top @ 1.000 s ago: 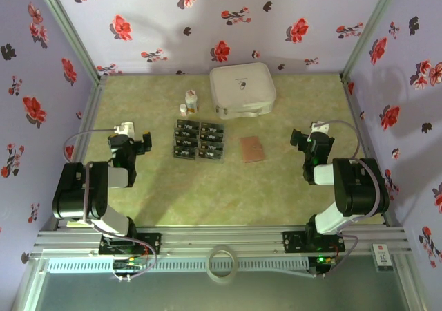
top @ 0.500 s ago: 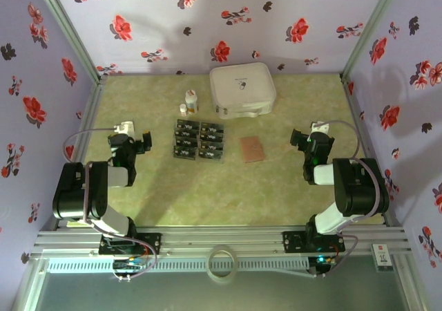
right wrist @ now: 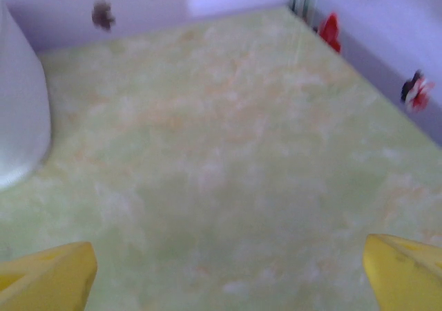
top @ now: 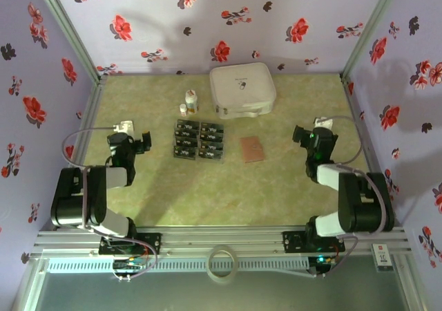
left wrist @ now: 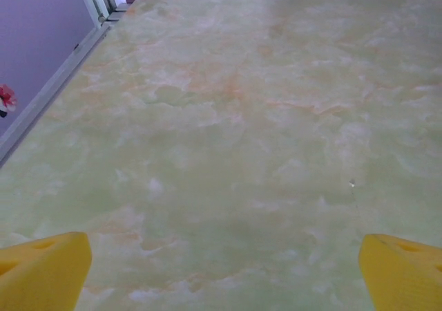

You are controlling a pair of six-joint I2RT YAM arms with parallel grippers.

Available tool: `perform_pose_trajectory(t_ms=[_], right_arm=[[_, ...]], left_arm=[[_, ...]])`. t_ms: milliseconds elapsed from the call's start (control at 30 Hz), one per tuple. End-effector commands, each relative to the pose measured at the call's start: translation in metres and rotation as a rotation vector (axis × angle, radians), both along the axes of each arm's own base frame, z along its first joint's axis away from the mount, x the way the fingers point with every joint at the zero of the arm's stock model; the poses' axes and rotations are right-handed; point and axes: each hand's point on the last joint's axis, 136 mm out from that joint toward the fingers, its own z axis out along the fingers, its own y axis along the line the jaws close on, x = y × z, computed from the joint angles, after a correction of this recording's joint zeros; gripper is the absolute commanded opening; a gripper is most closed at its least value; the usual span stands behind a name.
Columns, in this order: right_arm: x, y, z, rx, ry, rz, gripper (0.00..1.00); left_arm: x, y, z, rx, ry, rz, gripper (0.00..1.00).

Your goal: Put the credit cards into the card holder

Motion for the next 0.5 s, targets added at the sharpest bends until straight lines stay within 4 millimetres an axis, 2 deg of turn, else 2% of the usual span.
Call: perform_pose_trajectory(t_ms=[0, 100, 167, 267, 367, 467], right_arm=[[-0.004, -0.006, 0.024, 0.12, 0.036, -0.104, 0.99], [-0.018, -0.018, 0.033, 0.297, 0.02, -0.266, 0.99], [-0.022, -0.014, 0.04, 0.37, 0.011, -0.271, 0.99], [-0.022, 0.008, 0.048, 0.454, 0.032, -0.169, 0.99], [-0.025, 0.039, 0.045, 0.534, 0.112, -0.018, 0.99], [-0.031, 0.071, 0.035, 0.628, 0.203, 0.12, 0.87]], left_arm=[[0.003, 0.013, 0.032, -0.013, -0.032, 0.08, 1.0], [-0.003, 0.019, 0.052, -0.033, -0.051, 0.126, 1.0], [-0.006, 0.019, 0.069, -0.065, -0.07, 0.14, 1.0], [-0.013, 0.019, 0.089, -0.155, -0.066, 0.176, 1.0], [-0.021, 0.013, 0.105, -0.259, -0.042, 0.206, 1.0], [-0.03, -0.005, 0.113, -0.32, 0.021, 0.183, 1.0]])
